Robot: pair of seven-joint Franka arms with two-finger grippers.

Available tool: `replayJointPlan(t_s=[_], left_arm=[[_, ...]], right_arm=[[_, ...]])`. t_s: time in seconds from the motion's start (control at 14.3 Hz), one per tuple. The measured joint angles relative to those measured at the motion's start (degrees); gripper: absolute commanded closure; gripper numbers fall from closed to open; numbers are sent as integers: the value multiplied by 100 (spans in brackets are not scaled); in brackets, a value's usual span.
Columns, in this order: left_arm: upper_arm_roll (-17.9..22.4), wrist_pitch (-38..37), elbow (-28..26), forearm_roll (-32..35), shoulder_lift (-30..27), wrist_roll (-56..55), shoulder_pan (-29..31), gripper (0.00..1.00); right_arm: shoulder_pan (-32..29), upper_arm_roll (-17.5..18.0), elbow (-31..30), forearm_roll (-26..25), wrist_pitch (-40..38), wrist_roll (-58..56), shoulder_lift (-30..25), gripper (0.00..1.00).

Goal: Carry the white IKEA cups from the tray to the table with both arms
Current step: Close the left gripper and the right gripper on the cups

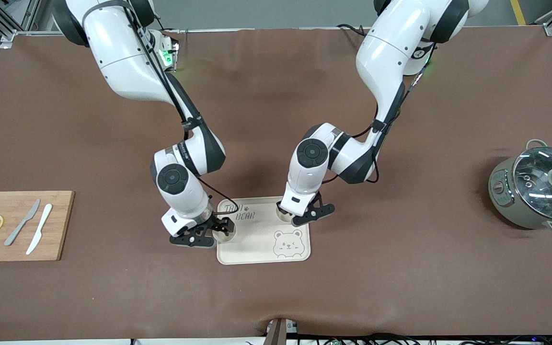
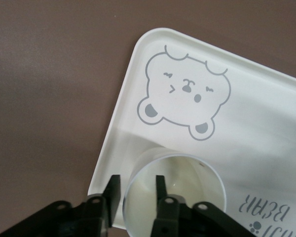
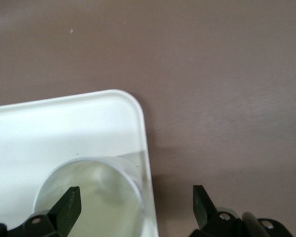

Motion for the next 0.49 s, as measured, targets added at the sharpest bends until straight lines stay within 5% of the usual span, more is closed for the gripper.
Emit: replayJointPlan(t_s=[0.21,0.35,0.49], left_arm=[[18,1,32,0,0,-22,10,100],[21,3,47,0,0,-67,17,100],[29,18,87,0,-19,-163,24,100]], right_arm=[[77,-4,1,0,233,-2,141,0],[76,-18,5,0,241,-8,149,33],[69,-44,26,0,241,-9,149,53]])
